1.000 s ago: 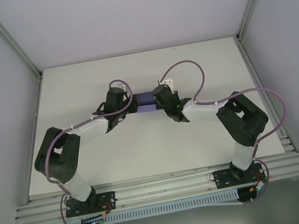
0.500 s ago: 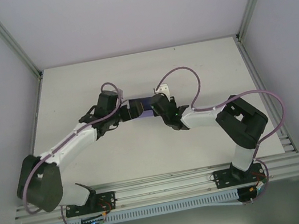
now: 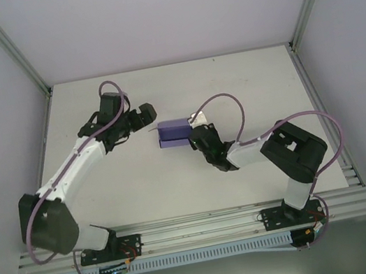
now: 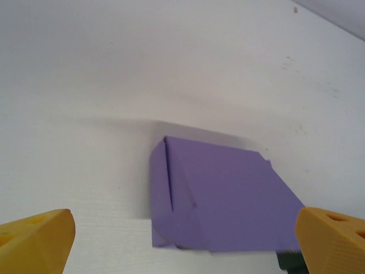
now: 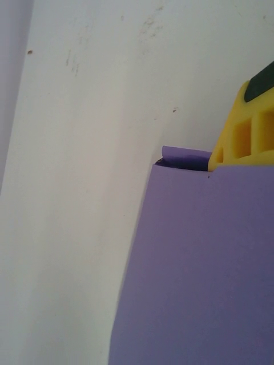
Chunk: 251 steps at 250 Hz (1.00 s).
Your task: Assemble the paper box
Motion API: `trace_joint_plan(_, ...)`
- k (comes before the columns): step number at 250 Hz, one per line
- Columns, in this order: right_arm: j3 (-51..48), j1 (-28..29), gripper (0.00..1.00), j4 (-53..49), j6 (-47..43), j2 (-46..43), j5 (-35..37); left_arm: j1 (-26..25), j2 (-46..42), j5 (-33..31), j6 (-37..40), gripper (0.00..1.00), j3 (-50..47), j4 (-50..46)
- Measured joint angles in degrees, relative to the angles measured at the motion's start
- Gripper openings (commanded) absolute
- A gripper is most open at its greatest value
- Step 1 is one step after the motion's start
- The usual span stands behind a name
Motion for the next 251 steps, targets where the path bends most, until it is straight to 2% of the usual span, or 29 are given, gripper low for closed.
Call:
trace_joint_plan(22, -0.94, 0.00, 0.00, 2.56, -2.89, 0.26, -1.29, 0.81, 5.42, 2.14, 0.44, 0.98, 1.88, 0.55)
trace_joint_plan(61, -1.86, 0.00, 0.00, 5.42, -5.68, 0.83, -2.40, 0.81, 15.19, 5.55, 0.26, 0.88, 3.78, 1.31)
trace_joint_plan(98, -2.67, 0.00, 0.04, 6.73, -7.28, 0.83, -2.99, 0.81, 20.24, 8.68, -0.09, 0.76, 3.78, 2.16)
trace_joint_plan(118, -2.97, 0.00, 0.13, 6.71, -7.63, 0.63, -3.08, 0.81, 20.65, 10.08, -0.61, 0.70, 3.19, 4.35)
trace_joint_plan(132, -3.41, 0.02, 0.26, 5.44, -8.07, 0.22, -3.61, 0.81, 20.65, 10.88, -0.59, 0.67, 2.05, 6.19)
trace_joint_plan(176, -4.98, 0.28, 0.35, -1.92, -7.26, -2.84, -5.79, 0.83, 20.79, 15.15, -2.16, 0.58, -3.48, 13.03)
trace_joint_plan(203, -6.82, 0.33, 0.47, -5.07, -5.11, -6.23, -7.23, 0.87, 21.55, 17.55, -3.10, 0.52, -5.01, 17.25)
trace_joint_plan(217, -8.15, 0.33, 0.56, -7.21, -3.85, -8.37, -7.87, 0.90, 21.73, 18.27, -3.34, 0.47, -6.16, 19.37)
trace_joint_plan(251, -11.30, 0.33, 0.82, -12.79, -0.66, -14.97, -9.11, 1.05, 21.49, 19.08, -3.69, 0.44, -8.48, 23.67)
